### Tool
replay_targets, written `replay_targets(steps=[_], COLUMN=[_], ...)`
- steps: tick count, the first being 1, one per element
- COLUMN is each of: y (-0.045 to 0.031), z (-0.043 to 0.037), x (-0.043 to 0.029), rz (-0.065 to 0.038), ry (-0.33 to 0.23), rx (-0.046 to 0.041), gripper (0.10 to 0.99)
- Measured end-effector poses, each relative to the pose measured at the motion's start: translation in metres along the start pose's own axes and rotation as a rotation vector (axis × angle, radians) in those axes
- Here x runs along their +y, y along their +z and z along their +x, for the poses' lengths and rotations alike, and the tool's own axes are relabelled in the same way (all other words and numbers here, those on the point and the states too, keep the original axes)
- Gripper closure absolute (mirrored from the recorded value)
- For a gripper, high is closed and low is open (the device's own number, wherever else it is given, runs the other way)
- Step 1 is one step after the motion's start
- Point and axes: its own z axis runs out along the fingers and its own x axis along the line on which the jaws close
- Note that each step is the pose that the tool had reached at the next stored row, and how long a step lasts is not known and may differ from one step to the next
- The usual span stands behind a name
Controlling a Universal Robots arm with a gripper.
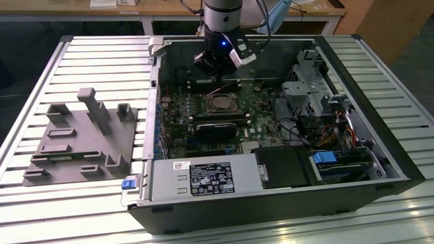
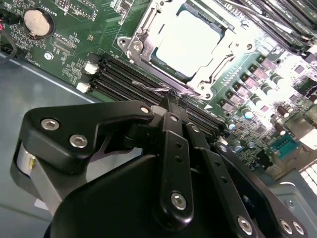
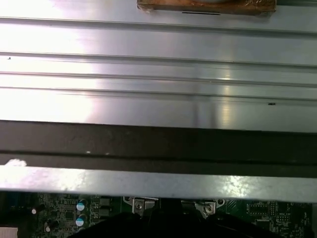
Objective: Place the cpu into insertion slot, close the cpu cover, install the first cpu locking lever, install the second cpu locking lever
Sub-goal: 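Install the first cpu locking lever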
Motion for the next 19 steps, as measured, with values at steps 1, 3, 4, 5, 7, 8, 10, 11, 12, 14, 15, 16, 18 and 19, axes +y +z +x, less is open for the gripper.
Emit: replay_targets(steps=[1, 3, 4, 5, 7, 8, 10, 11, 12, 14, 15, 16, 18, 19], y=[0.0006, 0.0016, 0.0019, 0.0023, 0.003, 0.0034, 0.0041, 0.0045, 0.0048, 0.0051, 0.0053, 0.0055, 0.0062, 0.0065], z=[-0.0004, -0.0018, -0.0025, -0.0032, -0.0045, -0.0052, -0.0066, -0.0072, -0.0077, -0.0084, -0.0086, -0.0089, -0.0095, -0.0098], x=[0.0003, 0.0007, 0.0008, 0.0009, 0.001, 0.0011, 0.0014, 0.0015, 0.0016, 0.0017, 0.0017, 0.0018, 0.002, 0.002], rz=[0.0, 0.0, 0.0, 0.0, 0.0, 0.0, 0.0, 0.0, 0.0, 0.0, 0.0, 0.0, 0.0, 0.0], ry=[0.0, 0.0, 0.0, 0.0, 0.0, 0.0, 0.0, 0.0, 0.0, 0.0, 0.0, 0.0, 0.0, 0.0], rx=[-0.0001, -0.0001, -0.0001, -0.0001, -0.0001, -0.0001, -0.0001, -0.0001, -0.0001, 0.0001, 0.0001, 0.0, -0.0001, 0.0], gripper=[0.98, 0.98, 0.98, 0.98, 0.98, 0.98, 0.98, 0.98, 0.98, 0.98, 0.98, 0.98, 0.98, 0.98])
